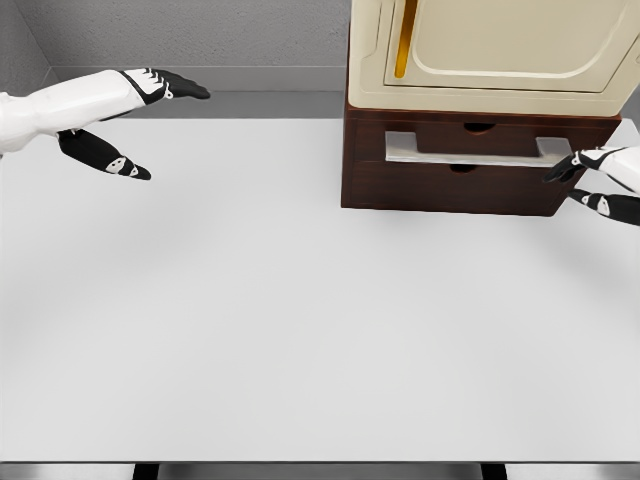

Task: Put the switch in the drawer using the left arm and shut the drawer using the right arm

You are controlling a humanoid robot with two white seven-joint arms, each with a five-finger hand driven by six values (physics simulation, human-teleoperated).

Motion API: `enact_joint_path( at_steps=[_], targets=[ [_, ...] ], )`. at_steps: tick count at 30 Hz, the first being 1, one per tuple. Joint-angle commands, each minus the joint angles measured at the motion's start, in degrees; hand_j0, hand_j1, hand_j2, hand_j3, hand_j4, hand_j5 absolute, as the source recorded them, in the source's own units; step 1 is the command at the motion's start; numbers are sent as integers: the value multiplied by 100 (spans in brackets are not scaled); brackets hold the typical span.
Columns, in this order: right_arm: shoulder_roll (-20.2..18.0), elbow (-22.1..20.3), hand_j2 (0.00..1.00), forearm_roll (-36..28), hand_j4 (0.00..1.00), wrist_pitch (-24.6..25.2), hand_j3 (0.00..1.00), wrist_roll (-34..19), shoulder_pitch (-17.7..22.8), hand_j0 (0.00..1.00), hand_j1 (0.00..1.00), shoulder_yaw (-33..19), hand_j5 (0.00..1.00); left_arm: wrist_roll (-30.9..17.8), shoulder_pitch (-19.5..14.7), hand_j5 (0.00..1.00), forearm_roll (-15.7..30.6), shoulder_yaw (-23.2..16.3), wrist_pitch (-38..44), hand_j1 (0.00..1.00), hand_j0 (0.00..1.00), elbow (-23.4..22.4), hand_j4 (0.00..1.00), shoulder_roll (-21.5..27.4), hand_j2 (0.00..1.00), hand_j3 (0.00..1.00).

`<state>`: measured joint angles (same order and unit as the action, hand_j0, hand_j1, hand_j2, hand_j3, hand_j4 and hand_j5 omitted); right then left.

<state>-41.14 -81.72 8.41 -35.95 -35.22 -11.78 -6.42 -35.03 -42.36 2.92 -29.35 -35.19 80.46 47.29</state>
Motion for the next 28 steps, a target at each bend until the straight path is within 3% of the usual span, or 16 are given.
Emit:
enact_joint_path(
  at_steps=[1,6,11,12,13,15,17,18,21,24,28],
  targets=[
    [-52,78,60,117,60,95,60,22,0,60,60,-79,60,3,0,100,42,9,19,100,100,4,100,8,100,100],
    [-78,464,63,64,63,95,63,22,105,63,63,-325,63,3,-9,100,42,0,19,100,100,4,100,8,100,100],
    [-105,842,75,64,75,95,75,22,492,75,75,-887,75,3,-9,100,42,0,19,100,100,4,100,8,100,100],
    [-148,825,85,73,85,95,85,22,685,85,85,-905,85,3,-9,100,42,0,19,100,100,4,100,8,100,100],
    [-210,746,100,82,100,95,100,22,878,100,100,-852,100,3,-9,100,42,0,19,100,100,4,100,8,100,100],
    [-386,96,100,100,100,95,100,22,1309,100,100,-773,100,3,-9,100,42,0,19,100,100,4,100,8,100,100],
    [-456,-528,100,117,100,95,100,22,1415,100,100,-404,100,3,17,100,42,-27,19,100,100,-22,100,8,100,100],
    [-684,-783,100,117,100,95,100,22,1529,100,100,-448,100,3,88,100,51,-53,19,100,100,-13,100,0,100,100],
    [-702,-1196,100,108,100,95,100,22,1573,100,100,-817,100,3,360,100,51,-158,19,100,100,83,100,-44,100,100],
    [-729,-1601,100,117,100,95,100,22,1951,100,100,-712,100,3,475,100,51,-185,19,100,100,66,100,-71,100,100],
    [-729,-1759,100,293,100,95,100,22,1898,100,100,-219,100,3,492,100,51,-185,19,100,100,57,100,-79,100,100]
  ],
)
